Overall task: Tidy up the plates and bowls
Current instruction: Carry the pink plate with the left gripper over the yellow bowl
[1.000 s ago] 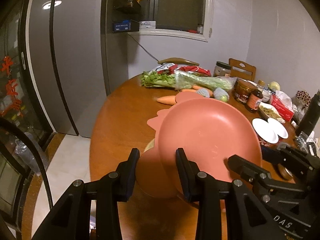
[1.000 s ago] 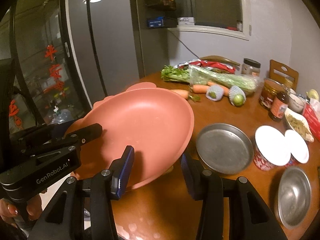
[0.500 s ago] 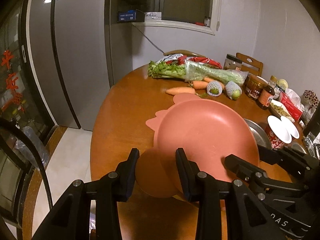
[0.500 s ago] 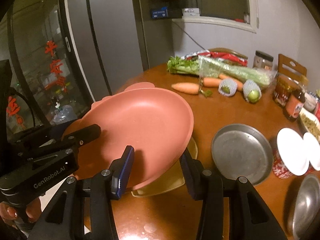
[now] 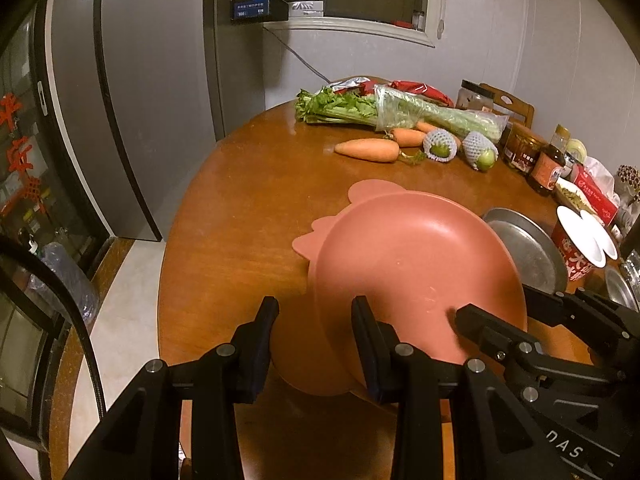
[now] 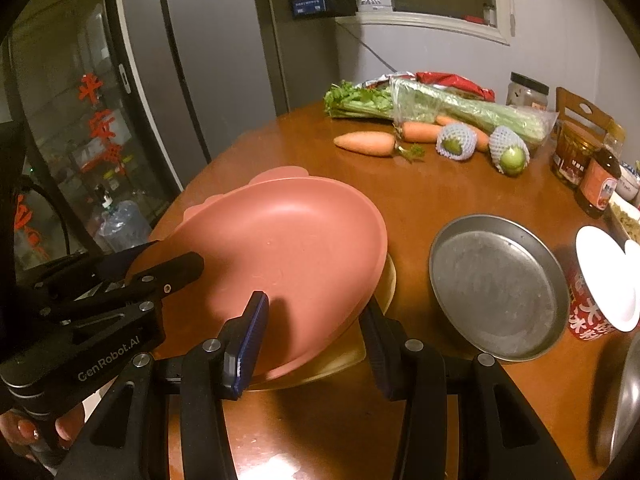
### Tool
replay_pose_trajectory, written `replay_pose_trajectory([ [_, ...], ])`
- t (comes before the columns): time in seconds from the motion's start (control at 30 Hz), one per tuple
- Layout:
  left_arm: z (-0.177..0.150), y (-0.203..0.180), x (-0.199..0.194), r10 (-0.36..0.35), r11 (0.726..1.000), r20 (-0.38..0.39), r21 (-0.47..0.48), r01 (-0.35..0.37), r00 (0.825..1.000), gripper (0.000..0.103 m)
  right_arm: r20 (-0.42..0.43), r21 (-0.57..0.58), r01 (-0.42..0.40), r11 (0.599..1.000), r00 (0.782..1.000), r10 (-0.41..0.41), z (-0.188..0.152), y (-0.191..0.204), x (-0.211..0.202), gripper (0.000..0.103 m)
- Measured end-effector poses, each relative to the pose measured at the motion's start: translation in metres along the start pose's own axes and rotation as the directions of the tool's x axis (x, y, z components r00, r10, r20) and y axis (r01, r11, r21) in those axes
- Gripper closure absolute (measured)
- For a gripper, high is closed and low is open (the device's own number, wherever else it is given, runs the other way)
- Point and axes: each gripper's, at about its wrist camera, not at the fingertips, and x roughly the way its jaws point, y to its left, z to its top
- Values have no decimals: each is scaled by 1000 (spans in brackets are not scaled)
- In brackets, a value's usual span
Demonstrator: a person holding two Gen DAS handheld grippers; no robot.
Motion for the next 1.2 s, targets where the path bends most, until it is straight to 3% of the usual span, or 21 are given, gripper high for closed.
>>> replay_pose_trajectory([
  [1.2, -9, 1, 5, 32, 999, -16, 1, -32, 999, 65, 15, 20, 35, 999, 999, -35, -2, -2, 15, 55],
])
